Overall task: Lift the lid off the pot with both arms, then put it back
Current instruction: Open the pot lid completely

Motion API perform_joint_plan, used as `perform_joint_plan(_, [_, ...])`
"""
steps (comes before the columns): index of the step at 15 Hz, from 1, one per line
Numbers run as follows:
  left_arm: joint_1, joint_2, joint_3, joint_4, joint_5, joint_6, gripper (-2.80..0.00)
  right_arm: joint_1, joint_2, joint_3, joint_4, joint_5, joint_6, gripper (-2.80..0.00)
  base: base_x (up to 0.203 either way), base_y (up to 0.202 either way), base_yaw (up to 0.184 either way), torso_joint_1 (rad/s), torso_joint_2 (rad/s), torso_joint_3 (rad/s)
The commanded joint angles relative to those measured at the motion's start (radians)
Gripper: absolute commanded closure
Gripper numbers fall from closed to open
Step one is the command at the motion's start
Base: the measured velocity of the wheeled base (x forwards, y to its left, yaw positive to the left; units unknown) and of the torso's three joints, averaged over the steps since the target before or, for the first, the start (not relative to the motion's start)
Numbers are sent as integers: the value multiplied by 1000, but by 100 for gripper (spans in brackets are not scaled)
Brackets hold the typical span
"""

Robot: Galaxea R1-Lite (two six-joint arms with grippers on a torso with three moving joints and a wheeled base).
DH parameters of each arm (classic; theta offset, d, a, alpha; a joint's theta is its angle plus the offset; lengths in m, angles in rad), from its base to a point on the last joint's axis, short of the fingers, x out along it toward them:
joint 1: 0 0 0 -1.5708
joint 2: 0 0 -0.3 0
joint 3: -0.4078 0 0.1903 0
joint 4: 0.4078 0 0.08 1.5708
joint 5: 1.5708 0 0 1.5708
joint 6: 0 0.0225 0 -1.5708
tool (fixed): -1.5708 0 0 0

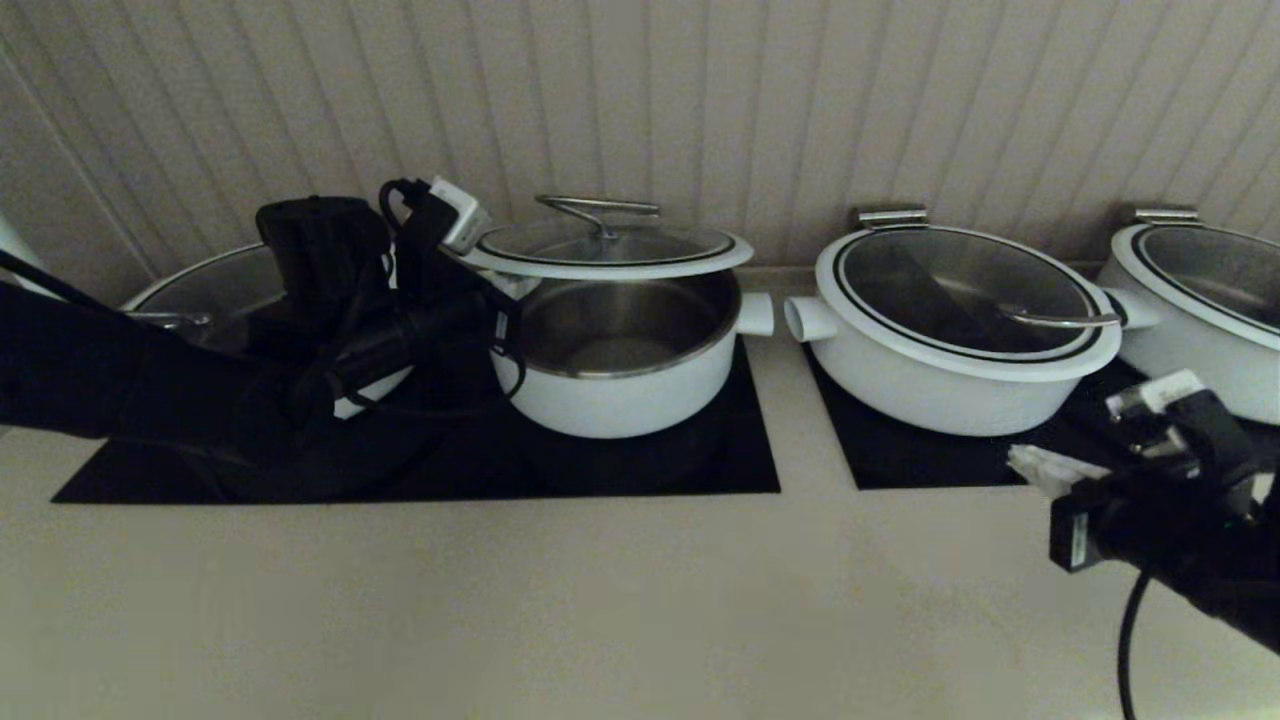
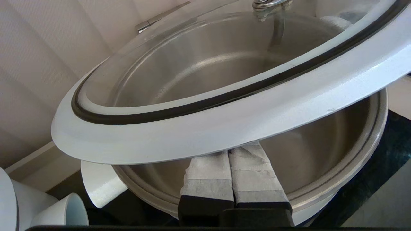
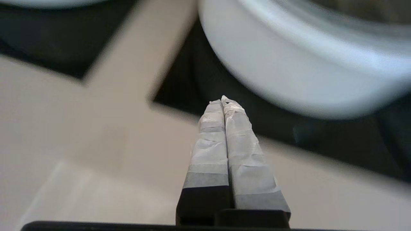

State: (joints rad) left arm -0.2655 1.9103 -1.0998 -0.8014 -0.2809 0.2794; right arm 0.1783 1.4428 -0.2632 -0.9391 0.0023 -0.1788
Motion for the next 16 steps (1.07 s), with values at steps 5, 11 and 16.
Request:
perform_joint_plan(5, [0, -10, 3, -5, -1, 1, 0, -11, -361, 184, 212, -49, 179, 0, 0, 0, 0, 0, 0, 0])
perform_joint_plan(11, [0, -6, 3, -5, -1, 1, 0, -13, -488, 263, 159, -78, 192, 0, 0, 0, 0, 0, 0, 0])
perform_joint_plan(16, [0, -8, 5, -5, -1, -2, 0, 0, -655, 263, 450, -45, 88, 0, 0, 0, 0, 0, 0, 0])
